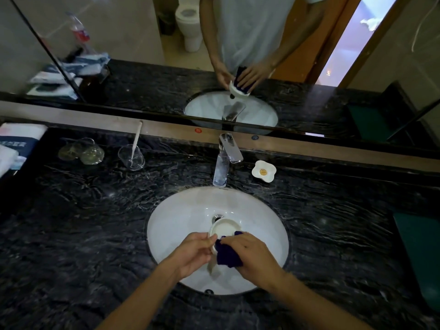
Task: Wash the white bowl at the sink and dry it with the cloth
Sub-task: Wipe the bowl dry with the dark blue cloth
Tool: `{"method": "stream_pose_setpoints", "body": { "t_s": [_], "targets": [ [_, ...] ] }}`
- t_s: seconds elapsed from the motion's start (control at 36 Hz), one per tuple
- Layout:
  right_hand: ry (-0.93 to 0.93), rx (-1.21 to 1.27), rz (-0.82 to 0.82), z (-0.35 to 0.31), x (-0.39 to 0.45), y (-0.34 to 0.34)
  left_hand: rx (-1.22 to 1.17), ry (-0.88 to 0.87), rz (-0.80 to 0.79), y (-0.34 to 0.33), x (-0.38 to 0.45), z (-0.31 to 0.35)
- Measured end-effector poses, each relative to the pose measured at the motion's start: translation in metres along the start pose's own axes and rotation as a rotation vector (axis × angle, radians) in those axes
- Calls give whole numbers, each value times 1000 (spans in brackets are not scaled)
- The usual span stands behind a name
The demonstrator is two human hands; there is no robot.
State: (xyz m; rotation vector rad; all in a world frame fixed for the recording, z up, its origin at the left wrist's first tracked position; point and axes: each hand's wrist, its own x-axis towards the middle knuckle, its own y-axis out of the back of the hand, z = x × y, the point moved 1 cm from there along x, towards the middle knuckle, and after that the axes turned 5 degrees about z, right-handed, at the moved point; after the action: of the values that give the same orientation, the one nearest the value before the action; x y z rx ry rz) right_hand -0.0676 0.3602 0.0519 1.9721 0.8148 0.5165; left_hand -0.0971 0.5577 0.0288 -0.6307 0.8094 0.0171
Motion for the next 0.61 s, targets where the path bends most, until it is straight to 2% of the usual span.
{"method": "stream_pose_setpoints", "body": {
  "t_s": [0.11,0.19,0.25,0.42,0.53,0.61],
  "targets": [
    [-354,116,75,-27,5,-12,-16,-58,128,-2,3,-18],
    [-412,66,97,-38,6,-17,-64,-85,141,-3,2,-28],
    [-300,11,48,-38,4,-13,-102,-85,107,0,-2,-30],
    [245,-91,-159,-15,7,15,-65,26,-57,15,-10,-15],
    [449,-134,-138,-1,10,25,9,98,-236,14,-16,5],
    [556,-233,-134,5,13,29,35,140,-301,16,-16,18]
  ]
}}
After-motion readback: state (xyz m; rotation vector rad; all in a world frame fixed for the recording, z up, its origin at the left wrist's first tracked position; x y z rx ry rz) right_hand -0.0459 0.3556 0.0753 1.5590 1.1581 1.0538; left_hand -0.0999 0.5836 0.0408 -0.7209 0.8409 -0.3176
